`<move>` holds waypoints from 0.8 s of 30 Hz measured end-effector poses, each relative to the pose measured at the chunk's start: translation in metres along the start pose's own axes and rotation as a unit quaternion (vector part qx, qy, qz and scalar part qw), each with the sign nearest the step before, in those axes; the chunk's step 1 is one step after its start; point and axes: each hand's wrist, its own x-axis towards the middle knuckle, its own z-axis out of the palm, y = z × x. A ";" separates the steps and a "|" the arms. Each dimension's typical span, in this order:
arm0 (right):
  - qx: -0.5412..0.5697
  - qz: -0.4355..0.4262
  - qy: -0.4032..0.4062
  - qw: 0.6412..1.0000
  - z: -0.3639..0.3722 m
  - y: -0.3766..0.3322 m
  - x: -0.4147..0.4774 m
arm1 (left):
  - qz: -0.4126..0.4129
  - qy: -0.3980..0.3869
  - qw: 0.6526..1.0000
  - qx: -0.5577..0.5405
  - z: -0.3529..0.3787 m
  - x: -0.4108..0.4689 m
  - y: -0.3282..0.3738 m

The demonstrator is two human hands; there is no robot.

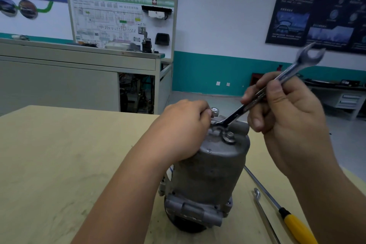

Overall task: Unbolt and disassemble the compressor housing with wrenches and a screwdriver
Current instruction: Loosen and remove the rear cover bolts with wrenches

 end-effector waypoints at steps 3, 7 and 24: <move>0.010 -0.036 0.037 0.999 -0.005 -0.007 0.008 | 0.002 -0.002 1.000 0.001 0.000 0.001 0.000; -0.066 -0.081 0.016 0.994 -0.006 -0.021 0.015 | 0.007 -0.001 1.000 0.002 0.000 0.002 0.001; -0.102 -0.089 -0.004 0.991 0.001 -0.016 0.008 | 0.006 0.003 1.000 0.012 0.000 0.001 0.002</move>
